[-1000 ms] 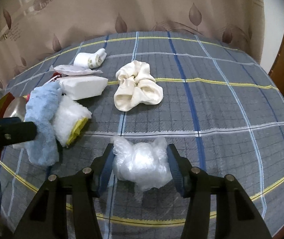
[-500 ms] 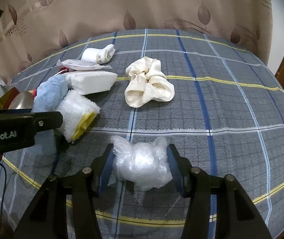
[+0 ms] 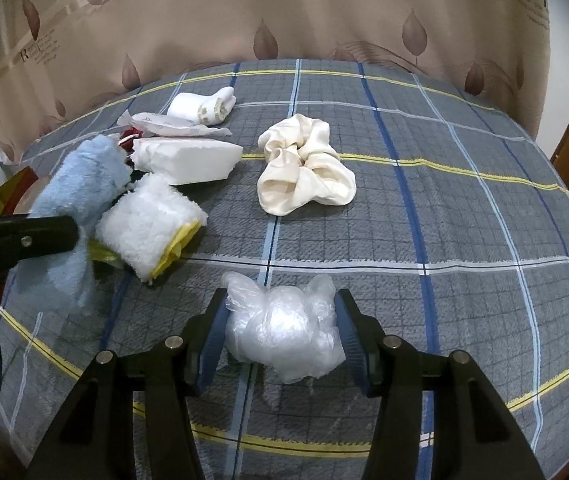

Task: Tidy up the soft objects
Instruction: 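Grasp the blue towel with the left gripper and lift it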

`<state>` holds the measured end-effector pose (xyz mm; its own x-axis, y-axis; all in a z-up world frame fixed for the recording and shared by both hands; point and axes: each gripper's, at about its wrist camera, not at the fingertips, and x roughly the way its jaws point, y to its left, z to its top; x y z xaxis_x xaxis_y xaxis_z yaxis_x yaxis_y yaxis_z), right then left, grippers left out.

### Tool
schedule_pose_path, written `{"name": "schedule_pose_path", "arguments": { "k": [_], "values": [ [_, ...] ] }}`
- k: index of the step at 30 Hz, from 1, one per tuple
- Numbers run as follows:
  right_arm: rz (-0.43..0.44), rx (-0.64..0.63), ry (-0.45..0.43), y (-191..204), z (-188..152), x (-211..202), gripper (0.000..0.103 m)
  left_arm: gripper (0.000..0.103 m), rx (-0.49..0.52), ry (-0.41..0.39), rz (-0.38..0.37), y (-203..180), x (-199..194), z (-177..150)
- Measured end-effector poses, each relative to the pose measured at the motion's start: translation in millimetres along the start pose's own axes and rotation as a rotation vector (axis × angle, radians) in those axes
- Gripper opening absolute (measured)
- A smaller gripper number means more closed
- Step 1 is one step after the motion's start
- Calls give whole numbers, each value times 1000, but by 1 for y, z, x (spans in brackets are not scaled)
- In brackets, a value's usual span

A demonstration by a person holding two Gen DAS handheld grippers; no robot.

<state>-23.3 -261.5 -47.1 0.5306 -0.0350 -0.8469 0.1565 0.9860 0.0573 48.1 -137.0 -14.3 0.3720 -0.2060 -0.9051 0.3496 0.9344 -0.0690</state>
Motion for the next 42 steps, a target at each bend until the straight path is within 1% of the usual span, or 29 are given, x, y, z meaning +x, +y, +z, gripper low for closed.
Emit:
{"name": "schedule_pose_path", "arguments": {
  "k": [10,16,19,23,30,34,36,38,39,42],
  "values": [
    [-15,-15,-3,2,-2,2,49,21,19,-36,-65,5,-35,-5],
    [-18,-20,-5,4,-3,3,50,21,-21,-31,-127,22,-53,-3],
    [-19,-20,-4,4,-3,3,50,21,-38,-37,-141,31,-63,-1],
    [-27,-30,-5,6,-4,4,50,21,-64,-42,-177,44,-76,1],
    [-29,-30,-5,6,-4,5,50,21,-79,-73,-140,66,-91,5],
    [-34,-37,-6,8,-4,6,51,21,-105,-73,-156,79,-97,6],
    [-36,-41,-6,8,-4,6,51,21,-114,-70,-182,82,-99,7],
    [-35,-38,-6,8,-4,6,51,21,-121,-79,-186,85,-105,9],
    [-36,-41,-5,9,-4,6,51,21,-116,-92,-174,86,-108,11],
    [-38,-46,-7,9,-5,6,51,21,-92,-136,-95,93,-121,14]
  ]
}}
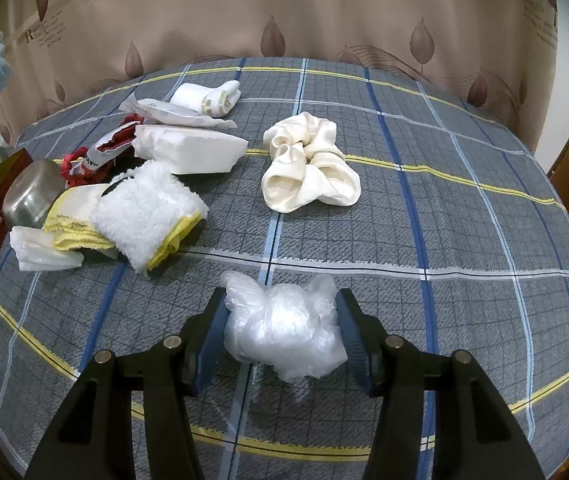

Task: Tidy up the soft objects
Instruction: 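Grasp the blue towel with the left gripper and lift it, then carry the blue towel over the gold tray and release it inside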

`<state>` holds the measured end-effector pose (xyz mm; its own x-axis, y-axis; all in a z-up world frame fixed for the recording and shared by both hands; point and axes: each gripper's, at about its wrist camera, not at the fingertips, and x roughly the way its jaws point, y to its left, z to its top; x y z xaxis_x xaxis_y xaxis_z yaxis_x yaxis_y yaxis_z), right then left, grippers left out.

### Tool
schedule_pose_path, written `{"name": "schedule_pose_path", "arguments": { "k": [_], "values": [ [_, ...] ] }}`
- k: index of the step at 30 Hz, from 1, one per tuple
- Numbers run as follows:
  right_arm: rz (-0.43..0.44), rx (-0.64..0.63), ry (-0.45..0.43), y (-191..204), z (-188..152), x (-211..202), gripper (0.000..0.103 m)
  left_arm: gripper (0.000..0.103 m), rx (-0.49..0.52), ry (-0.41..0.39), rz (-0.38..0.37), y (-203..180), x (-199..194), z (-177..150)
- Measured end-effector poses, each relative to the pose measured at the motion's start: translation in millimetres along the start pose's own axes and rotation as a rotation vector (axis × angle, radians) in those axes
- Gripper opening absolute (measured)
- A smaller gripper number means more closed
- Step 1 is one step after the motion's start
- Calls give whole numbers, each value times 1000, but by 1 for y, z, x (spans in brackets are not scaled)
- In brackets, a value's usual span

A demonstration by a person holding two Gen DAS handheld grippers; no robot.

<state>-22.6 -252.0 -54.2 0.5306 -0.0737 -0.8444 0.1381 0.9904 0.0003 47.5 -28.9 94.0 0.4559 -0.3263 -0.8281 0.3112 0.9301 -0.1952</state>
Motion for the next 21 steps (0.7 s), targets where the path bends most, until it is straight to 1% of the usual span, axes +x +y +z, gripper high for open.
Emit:
{"name": "schedule_pose_path", "arguments": {
  "k": [2,6,8,10,11,15,18,21],
  "values": [
    [0,-1,0,0,0,0,51,21,10,-17,52,9,-7,3],
    [-1,-1,0,0,0,0,51,21,9,-21,145,41,-16,8],
    [-3,-2,0,0,0,0,51,21,4,-22,212,62,-23,10],
    [-7,-8,-1,1,0,1,51,21,8,-23,247,80,-27,11],
    [-10,-11,-1,2,0,1,51,21,1,-21,279,92,-29,11],
    [-16,-20,-3,2,-1,0,51,21,-21,-12,340,133,-31,11],
    [-25,-24,-3,3,-1,0,51,21,-39,-6,391,166,-25,7],
    [-30,-24,-3,4,0,1,51,21,-81,26,388,192,-12,0]
  ]
}}
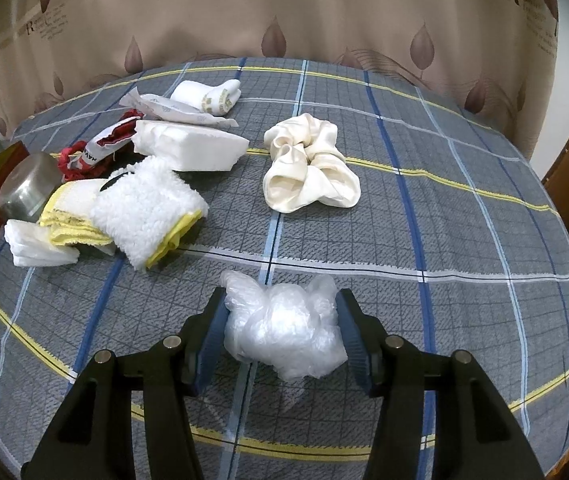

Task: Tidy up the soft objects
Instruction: 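Carry the blue towel over the gold tray and release it inside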

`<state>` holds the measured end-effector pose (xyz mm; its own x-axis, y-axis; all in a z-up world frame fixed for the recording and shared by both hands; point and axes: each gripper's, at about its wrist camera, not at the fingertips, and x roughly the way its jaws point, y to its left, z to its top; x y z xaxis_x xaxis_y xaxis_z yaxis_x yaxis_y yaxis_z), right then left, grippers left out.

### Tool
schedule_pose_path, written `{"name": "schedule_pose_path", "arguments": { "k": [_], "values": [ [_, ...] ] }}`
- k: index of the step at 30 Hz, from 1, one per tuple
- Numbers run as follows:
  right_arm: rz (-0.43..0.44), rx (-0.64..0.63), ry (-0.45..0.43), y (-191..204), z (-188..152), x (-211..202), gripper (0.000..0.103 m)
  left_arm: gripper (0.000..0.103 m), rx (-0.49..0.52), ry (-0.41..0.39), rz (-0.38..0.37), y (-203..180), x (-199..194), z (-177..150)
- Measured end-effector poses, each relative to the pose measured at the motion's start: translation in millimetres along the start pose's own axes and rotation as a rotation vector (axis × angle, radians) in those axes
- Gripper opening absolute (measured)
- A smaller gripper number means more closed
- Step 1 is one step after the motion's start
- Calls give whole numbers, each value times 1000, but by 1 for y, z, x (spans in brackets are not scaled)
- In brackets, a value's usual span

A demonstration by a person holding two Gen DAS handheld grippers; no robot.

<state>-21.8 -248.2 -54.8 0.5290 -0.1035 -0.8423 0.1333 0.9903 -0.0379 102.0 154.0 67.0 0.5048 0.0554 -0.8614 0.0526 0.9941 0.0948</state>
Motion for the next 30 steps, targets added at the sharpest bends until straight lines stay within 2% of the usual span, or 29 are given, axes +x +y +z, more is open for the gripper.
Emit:
{"name": "schedule_pose_path", "arguments": {
  "k": [4,8,16,19,21,22,30],
  "values": [
    [-13,-5,-2,2,-1,0,51,21,-28,45,6,17,31,-8],
    [-24,-15,-4,4,-2,0,51,22,-28,76,46,28,63,-13],
    [-35,-21,-8,6,-3,0,51,25,-52,151,71,43,108,-23],
    [-41,-22,-8,6,-3,0,51,29,-50,143,64,46,112,-23],
    [-46,-23,-8,6,-3,0,51,40,-53,135,52,47,110,-23],
    [-47,-21,-8,7,-3,0,51,42,-54,137,61,48,110,-23],
    [-56,-30,-11,9,-1,-1,49,43,-90,83,76,51,86,-30]
  ]
}}
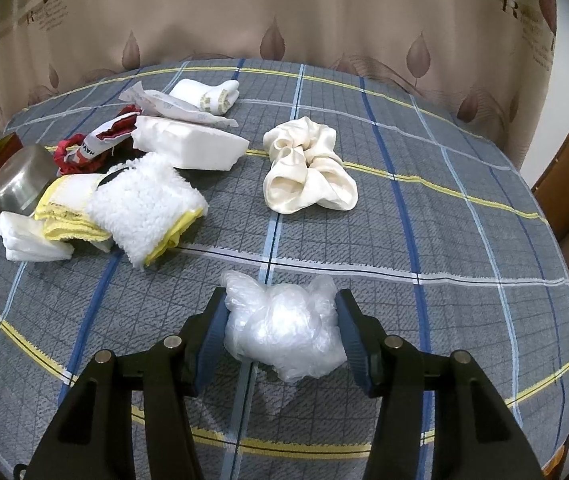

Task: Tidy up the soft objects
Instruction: 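Carry the blue towel over the gold tray and release it inside, then lower the white plastic bundle into the gold tray and open the right gripper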

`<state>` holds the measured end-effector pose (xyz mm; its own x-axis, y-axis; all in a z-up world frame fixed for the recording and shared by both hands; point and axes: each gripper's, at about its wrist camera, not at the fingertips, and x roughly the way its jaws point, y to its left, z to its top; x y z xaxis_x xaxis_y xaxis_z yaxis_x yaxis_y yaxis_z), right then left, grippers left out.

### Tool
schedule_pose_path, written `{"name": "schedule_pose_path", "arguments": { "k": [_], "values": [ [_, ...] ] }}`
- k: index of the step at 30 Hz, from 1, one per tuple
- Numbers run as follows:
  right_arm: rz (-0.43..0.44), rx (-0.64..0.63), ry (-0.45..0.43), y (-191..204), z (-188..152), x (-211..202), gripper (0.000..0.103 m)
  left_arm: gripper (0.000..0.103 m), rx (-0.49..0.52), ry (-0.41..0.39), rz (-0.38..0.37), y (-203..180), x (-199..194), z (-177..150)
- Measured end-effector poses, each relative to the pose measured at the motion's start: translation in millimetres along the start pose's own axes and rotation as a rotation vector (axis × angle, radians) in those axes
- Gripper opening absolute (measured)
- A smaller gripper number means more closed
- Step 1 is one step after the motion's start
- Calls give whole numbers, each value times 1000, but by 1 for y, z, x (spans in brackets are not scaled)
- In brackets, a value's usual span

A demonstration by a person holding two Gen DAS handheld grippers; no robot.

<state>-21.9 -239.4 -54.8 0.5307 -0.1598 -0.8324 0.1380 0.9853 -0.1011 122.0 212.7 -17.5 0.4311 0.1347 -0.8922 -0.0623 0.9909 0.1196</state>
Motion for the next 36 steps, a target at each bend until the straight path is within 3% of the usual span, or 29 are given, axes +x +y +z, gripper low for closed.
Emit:
{"name": "schedule_pose_path", "arguments": {
  "k": [7,16,27,36],
  "values": [
    [0,-14,2,2,2,-8,49,43,-17,-109,8,-2,-38,-25],
    [48,-86,-10,27,8,-39,49,43,-87,-165,35,8,-56,-44],
    [268,-343,-42,146,15,-84,49,43,-168,-163,38,31,-55,-59],
    [464,-461,-103,243,33,-101,49,43,-202,-178,112,47,-57,-61]
  ]
}}
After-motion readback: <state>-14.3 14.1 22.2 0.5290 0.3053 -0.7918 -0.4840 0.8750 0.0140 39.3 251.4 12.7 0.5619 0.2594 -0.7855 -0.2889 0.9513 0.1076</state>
